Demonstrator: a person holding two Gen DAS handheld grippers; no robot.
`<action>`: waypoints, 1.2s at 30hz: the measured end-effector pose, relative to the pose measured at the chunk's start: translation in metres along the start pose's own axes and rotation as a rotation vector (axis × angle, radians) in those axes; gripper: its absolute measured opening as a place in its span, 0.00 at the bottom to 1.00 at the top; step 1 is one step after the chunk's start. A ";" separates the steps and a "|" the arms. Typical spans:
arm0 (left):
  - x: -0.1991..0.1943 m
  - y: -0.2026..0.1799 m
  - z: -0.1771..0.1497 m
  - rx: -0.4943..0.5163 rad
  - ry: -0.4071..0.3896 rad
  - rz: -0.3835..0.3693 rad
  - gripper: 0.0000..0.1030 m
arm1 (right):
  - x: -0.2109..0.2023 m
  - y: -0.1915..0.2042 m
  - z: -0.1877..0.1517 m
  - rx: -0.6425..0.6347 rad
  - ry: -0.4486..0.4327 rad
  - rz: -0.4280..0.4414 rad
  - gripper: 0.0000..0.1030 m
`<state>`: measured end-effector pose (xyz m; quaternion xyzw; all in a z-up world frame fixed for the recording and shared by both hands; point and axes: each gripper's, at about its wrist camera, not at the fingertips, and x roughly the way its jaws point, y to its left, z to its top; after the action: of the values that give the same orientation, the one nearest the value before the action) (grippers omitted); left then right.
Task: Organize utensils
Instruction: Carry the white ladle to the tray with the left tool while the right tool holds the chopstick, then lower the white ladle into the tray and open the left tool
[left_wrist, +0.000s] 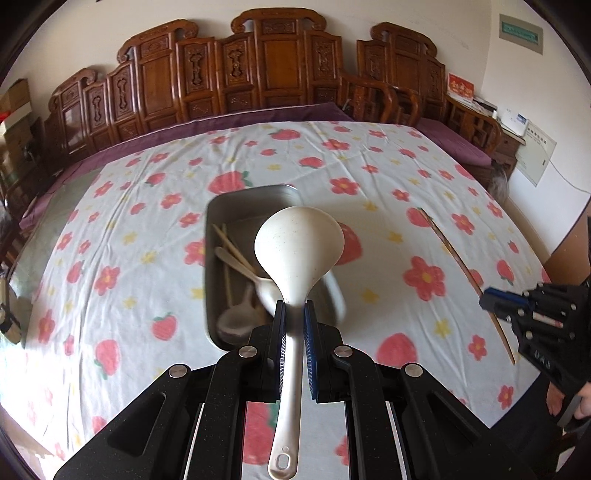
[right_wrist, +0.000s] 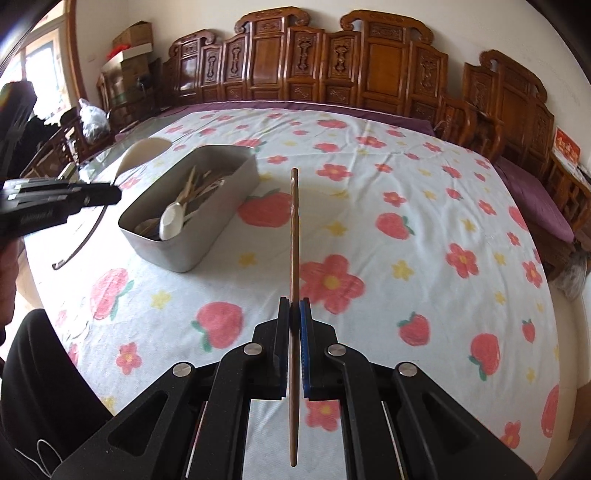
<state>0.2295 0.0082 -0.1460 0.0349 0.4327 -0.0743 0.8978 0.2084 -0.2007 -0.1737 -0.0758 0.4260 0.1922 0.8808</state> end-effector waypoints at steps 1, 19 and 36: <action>0.001 0.004 0.001 -0.003 0.000 0.000 0.08 | 0.002 0.004 0.003 -0.003 0.001 0.001 0.06; 0.059 0.057 0.050 -0.104 0.025 -0.032 0.08 | 0.031 0.036 0.083 -0.006 -0.026 0.005 0.06; 0.068 0.070 0.050 -0.115 0.014 -0.058 0.22 | 0.050 0.066 0.108 -0.019 -0.022 0.037 0.06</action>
<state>0.3216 0.0636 -0.1684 -0.0286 0.4431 -0.0751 0.8928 0.2882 -0.0945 -0.1435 -0.0742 0.4160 0.2134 0.8809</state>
